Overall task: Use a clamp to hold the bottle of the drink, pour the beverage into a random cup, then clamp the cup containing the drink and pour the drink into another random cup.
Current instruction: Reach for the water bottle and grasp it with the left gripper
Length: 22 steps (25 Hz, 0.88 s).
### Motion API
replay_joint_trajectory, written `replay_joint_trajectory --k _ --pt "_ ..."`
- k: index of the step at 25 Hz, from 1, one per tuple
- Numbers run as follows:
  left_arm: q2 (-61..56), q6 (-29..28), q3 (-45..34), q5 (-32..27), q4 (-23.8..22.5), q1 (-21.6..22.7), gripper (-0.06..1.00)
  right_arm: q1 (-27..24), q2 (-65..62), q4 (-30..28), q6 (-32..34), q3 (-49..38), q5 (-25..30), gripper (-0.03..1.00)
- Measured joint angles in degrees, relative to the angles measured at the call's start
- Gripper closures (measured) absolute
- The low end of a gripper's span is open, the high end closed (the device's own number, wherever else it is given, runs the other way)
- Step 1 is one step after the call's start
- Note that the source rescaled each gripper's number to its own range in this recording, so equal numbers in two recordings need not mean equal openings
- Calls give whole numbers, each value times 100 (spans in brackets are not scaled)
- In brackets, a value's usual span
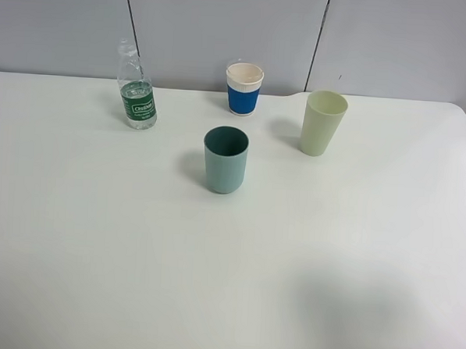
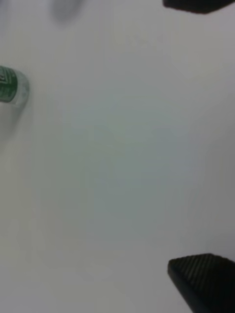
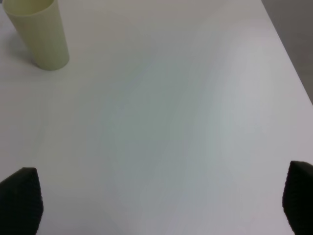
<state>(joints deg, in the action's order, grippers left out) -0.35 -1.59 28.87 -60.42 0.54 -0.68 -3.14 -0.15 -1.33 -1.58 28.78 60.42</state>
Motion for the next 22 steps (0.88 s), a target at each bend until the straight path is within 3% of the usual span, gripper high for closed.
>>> replay_joint_trajectory --k 22 --pt "0 0 0 2 0 0 -6 0 0 0 0 0 0 2"
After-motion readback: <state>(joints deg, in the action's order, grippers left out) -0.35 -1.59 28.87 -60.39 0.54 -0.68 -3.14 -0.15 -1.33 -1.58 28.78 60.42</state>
